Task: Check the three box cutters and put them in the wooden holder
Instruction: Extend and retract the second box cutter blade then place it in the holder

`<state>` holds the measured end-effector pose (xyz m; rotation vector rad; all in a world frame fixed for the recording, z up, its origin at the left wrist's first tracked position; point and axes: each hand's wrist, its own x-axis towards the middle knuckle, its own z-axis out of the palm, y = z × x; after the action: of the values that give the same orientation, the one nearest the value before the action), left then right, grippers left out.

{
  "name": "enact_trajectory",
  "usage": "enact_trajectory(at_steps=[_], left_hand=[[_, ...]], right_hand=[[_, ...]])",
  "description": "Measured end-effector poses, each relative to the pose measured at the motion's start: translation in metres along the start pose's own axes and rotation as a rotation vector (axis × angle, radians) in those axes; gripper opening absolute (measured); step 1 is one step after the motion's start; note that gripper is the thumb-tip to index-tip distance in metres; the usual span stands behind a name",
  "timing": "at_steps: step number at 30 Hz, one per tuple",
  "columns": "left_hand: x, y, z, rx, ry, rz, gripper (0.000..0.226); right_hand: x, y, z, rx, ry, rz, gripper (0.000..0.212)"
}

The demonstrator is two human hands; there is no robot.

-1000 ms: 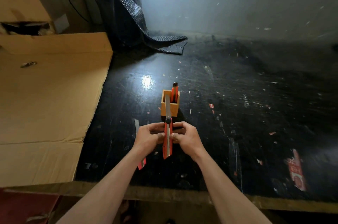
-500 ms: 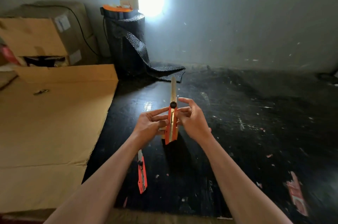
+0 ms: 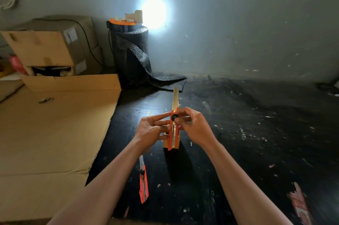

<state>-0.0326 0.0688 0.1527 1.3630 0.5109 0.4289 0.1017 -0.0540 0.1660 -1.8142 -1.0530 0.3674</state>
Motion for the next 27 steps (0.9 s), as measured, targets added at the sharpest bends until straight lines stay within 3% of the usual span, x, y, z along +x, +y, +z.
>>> enact_trajectory(at_steps=[14,22,27], left_hand=[[0.001,0.000,0.003,0.032,0.067,-0.030,0.048],[0.001,-0.002,0.005,0.043,0.090,-0.011,0.046],[0.001,0.002,0.007,0.046,0.090,0.012,0.046]], right_hand=[[-0.036,0.014,0.012,0.132,-0.045,0.047,0.016],[-0.049,0.022,0.020,0.082,-0.044,0.072,0.020],[-0.051,0.016,0.018,-0.007,-0.078,0.040,0.035]])
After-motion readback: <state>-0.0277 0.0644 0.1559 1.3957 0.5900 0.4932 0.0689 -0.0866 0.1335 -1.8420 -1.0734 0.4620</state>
